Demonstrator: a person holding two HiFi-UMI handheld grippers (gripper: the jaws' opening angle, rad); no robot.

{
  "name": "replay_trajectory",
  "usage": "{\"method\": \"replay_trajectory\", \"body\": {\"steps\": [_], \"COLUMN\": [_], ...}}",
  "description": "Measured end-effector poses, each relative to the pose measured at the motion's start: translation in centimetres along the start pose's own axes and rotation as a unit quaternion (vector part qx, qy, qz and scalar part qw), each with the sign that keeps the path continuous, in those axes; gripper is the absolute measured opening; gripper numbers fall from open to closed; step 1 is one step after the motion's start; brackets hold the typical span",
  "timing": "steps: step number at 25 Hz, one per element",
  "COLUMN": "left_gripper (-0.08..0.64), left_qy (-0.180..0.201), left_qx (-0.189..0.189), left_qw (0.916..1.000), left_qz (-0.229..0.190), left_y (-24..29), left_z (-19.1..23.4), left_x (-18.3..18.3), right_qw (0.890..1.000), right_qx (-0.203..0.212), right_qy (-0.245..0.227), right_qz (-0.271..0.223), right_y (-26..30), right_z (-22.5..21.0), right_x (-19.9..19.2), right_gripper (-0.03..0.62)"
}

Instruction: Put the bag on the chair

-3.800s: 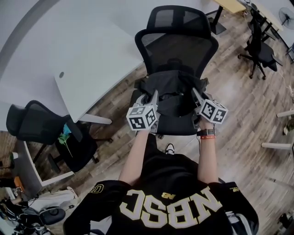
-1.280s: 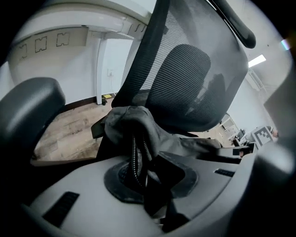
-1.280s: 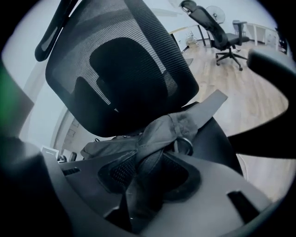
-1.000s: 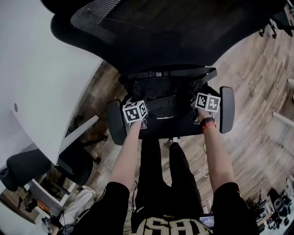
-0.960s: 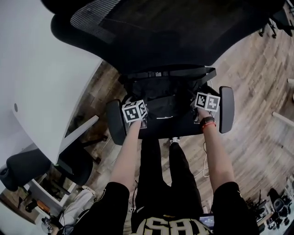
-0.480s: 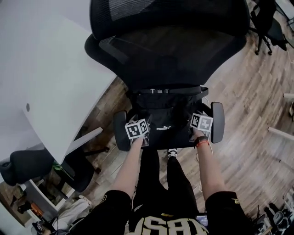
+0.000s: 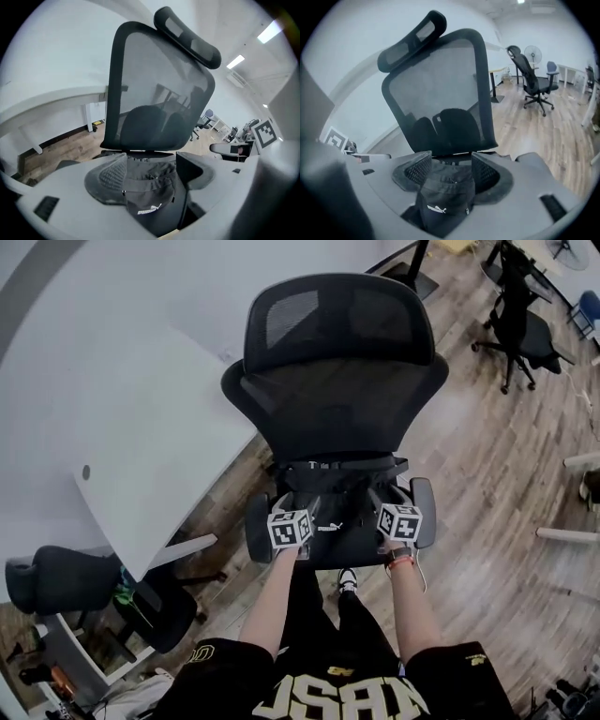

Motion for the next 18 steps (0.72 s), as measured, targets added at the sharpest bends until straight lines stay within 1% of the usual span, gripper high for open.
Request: {"method": "replay_trajectory", "body": {"steps": [5,8,10,13,15,18], "left_gripper": [0.341,0.327,0.317,0.29,0.271,0.248], "left_qy": [0.039,0.046,0.048,0.064,0.088,0.127], "left_qx": [-0.017,-0.022,-0.019,-0.011,-0.007,0.0], "left_qw": [0.9968,0.9933,0.9895,0.9807,0.9737,0.9608], "left_qz": [-0.067,-0.103,-0.135,-0.185,-0.21,-0.246], "left_y": [-4.0,-6.9,-9.1,-12.3,-14.2,-16.7], "left_z": [-2.9,-4.3,-4.9,-6.0,-6.7,-7.6], "left_x": [4.6,7.2,9.1,11.8,13.4,15.6], "right_qw": [0.997,0.994,0.99,0.983,0.977,0.967], "right_qx": [0.021,0.035,0.043,0.054,0.063,0.082], "right_qy": [-0.016,-0.039,-0.055,-0.081,-0.096,-0.116], "right_qz": [-0.066,-0.098,-0.121,-0.155,-0.177,-0.212], "right_y": [-4.7,-7.5,-9.3,-12.3,-14.2,-16.9], "right_z": [2.5,4.3,5.7,7.6,9.1,11.5], "right_x": [4.0,5.7,6.9,9.0,10.2,11.8], "right_gripper": [0.258,0.258,0.251,0.236,0.224,0.19]}}
Point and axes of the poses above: the fingertips, and each gripper's own axes: y forward along the fingers, z to its left, x out of its top, the point moved 9 cm from there along -y, backward along the fingers, and after that the axes turned 9 degrees about y, right-handed, at the moved point
